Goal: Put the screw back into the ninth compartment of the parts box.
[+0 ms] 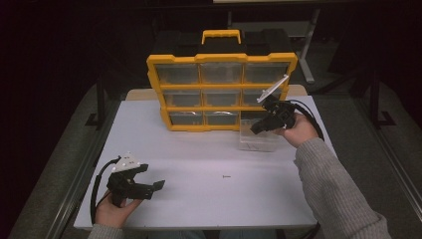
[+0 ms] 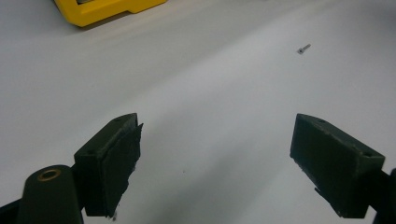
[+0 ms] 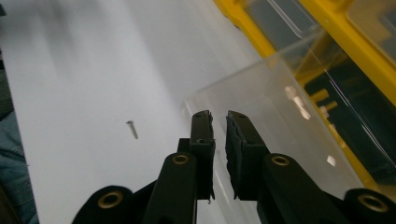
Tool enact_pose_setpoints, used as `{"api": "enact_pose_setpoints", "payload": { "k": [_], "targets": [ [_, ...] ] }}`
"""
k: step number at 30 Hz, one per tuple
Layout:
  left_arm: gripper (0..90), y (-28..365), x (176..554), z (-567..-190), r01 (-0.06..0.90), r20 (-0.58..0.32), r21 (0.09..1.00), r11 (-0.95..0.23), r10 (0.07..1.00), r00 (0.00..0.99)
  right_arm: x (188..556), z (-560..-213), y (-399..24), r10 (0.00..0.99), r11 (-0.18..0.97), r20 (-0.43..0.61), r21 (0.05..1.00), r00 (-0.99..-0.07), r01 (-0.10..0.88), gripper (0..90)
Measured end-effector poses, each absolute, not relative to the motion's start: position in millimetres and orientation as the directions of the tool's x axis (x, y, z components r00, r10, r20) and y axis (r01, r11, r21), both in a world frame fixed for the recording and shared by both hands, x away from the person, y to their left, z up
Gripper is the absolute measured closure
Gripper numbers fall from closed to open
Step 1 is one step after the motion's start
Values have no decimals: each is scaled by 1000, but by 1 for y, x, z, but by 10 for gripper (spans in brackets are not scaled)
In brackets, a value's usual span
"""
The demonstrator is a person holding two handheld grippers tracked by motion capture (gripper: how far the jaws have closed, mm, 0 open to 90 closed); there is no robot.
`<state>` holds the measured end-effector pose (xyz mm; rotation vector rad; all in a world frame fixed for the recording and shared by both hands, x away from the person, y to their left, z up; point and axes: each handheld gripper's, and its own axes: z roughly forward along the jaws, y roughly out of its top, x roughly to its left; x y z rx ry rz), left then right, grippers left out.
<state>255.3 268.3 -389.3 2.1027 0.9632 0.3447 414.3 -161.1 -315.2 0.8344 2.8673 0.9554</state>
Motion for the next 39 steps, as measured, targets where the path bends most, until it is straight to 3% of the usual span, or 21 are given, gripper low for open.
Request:
{"api": "enact_pose_setpoints", "payload": {
  "k": [15,39],
  "targets": [
    [156,269,255,-389,521,-73,754,-400,737,672,391,-319,-133,381,723,142,570,-914,390,727],
    [156,269,255,-389,520,-71,752,-404,735,674,369,-380,-94,324,764,195,523,-926,378,660]
  ]
}}
